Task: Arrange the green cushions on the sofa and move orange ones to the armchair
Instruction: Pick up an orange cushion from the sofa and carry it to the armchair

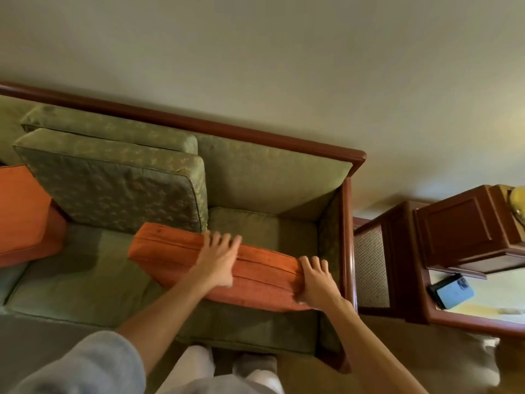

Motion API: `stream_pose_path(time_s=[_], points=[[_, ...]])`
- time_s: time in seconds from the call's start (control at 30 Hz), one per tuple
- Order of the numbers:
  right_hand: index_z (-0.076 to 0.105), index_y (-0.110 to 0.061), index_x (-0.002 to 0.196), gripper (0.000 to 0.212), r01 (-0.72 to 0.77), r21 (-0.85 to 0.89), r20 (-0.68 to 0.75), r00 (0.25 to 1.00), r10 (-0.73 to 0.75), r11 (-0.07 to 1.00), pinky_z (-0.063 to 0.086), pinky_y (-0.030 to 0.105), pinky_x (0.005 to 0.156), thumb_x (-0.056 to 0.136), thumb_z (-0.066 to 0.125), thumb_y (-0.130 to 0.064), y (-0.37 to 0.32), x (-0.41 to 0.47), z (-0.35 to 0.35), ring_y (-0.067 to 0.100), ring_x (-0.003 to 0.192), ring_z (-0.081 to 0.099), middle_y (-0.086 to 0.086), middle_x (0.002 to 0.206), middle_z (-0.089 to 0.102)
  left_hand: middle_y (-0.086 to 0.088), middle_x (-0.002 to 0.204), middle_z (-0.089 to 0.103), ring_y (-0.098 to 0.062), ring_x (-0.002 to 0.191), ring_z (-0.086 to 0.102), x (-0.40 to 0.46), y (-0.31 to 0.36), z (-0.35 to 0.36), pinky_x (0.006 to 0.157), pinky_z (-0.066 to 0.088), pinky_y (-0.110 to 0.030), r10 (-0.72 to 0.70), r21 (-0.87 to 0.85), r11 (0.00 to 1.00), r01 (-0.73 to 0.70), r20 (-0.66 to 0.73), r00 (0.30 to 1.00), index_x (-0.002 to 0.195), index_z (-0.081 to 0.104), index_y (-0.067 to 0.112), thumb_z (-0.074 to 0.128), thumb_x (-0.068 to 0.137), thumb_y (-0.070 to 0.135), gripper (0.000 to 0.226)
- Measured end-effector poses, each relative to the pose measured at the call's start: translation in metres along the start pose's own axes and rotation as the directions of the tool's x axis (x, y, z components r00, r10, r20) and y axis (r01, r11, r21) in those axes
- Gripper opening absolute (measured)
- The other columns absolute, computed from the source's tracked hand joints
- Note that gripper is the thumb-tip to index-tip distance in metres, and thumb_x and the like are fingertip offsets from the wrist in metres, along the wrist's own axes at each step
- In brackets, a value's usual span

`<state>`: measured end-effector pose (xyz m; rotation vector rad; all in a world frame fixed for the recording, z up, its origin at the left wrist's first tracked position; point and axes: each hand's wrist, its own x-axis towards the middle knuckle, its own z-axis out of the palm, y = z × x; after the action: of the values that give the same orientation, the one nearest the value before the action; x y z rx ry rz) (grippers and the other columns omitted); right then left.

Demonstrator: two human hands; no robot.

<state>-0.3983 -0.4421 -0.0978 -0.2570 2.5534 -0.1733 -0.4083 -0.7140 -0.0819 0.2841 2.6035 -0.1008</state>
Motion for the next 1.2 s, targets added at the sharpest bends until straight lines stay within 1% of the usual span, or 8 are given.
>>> stream_pose_path(time_s=[0.3,0.47,0.6,0.7,0.87,0.97,1.1,1.2], points=[[0.035,-0.029,0.143,0.073,0.106,-0.039,-0.069,0.992,-0.109,0.994,0.043,0.042,0.097,0.080,0.066,-0.048,-0.005,-0.057,-0.034,0.024,0.123,0.044,0.000,0.133,0.043,0.003,0.132,0.057,-0.025,0.124,0.051,-0.016,0.111,-0.020,0.103,0.037,-0.046,0.211,-0.113,0.965,-0.237,-0.208,0.955,0.138,0.044,0.027,0.082,0.077,0.023,0.072],[0.056,-0.030,0.121,0.061,0.283,-0.027,-0.466,0.845,-0.263,0.959,0.038,0.039,0.090,0.072,0.052,-0.066,-0.056,-0.112,-0.107,0.018,0.103,0.048,-0.009,0.110,0.051,0.015,0.108,0.069,-0.009,0.099,0.064,-0.058,0.046,-0.076,0.090,0.051,-0.032,0.309,-0.378,0.797,-0.471,-0.415,0.856,0.118,0.058,0.037,0.088,0.067,0.034,0.059],[0.021,-0.030,0.154,0.103,0.371,0.136,-0.466,0.842,-0.271,0.919,0.025,0.037,0.109,0.070,0.068,-0.066,-0.100,-0.117,-0.110,0.014,0.125,0.031,-0.007,0.142,0.034,0.028,0.106,0.067,0.008,0.103,0.062,-0.078,-0.017,-0.079,0.089,0.047,-0.016,0.317,-0.591,0.620,-0.516,-0.413,0.854,0.122,0.063,0.031,0.091,0.063,0.028,0.065],[0.003,-0.032,0.157,0.127,0.309,0.160,-0.346,0.907,-0.240,0.937,0.026,0.042,0.112,0.060,0.078,-0.063,-0.105,-0.092,-0.082,0.018,0.129,0.031,-0.005,0.145,0.033,0.022,0.111,0.069,0.004,0.107,0.063,-0.073,-0.051,-0.048,0.096,0.052,-0.032,0.166,-0.691,0.627,-0.360,-0.333,0.928,0.122,0.064,0.036,0.093,0.060,0.024,0.070],[0.020,-0.033,0.150,0.116,0.115,0.147,-0.278,0.958,-0.071,0.982,0.025,0.040,0.114,0.055,0.079,-0.068,-0.053,-0.080,-0.046,0.017,0.129,0.038,-0.010,0.140,0.039,0.010,0.123,0.067,-0.009,0.118,0.060,-0.068,-0.107,-0.036,0.105,0.047,-0.036,0.049,-0.745,0.626,-0.232,-0.260,0.964,0.130,0.056,0.035,0.094,0.047,0.016,0.093],[0.021,-0.034,0.149,0.112,0.054,0.127,-0.241,0.970,-0.022,0.991,0.027,0.042,0.115,0.057,0.077,-0.065,-0.030,-0.083,-0.033,0.016,0.128,0.039,-0.010,0.137,0.040,0.003,0.135,0.054,-0.017,0.130,0.049,-0.075,-0.121,-0.058,0.102,0.035,-0.019,0.073,-0.706,0.700,-0.109,-0.080,0.994,0.151,0.035,0.026,0.093,0.048,0.001,0.121],[0.021,-0.032,0.148,0.111,0.037,0.121,-0.236,0.972,-0.007,0.992,0.030,0.045,0.113,0.057,0.077,-0.062,-0.039,-0.081,-0.026,0.017,0.126,0.039,-0.008,0.136,0.040,0.010,0.146,0.035,-0.008,0.133,0.036,-0.101,-0.097,-0.097,0.103,0.029,-0.013,0.184,-0.594,0.766,-0.246,-0.164,0.969,0.156,0.014,0.045,0.084,0.056,0.001,0.130],[0.020,-0.031,0.150,0.113,0.038,0.122,-0.242,0.970,-0.007,0.992,0.029,0.047,0.113,0.057,0.076,-0.063,-0.045,-0.083,-0.019,0.017,0.126,0.039,-0.008,0.138,0.040,-0.002,0.163,0.015,-0.025,0.151,0.017,-0.115,-0.057,-0.114,0.121,0.021,-0.038,0.179,-0.409,0.875,-0.259,-0.224,0.958,0.155,0.005,0.050,0.092,0.059,0.031,0.131]])
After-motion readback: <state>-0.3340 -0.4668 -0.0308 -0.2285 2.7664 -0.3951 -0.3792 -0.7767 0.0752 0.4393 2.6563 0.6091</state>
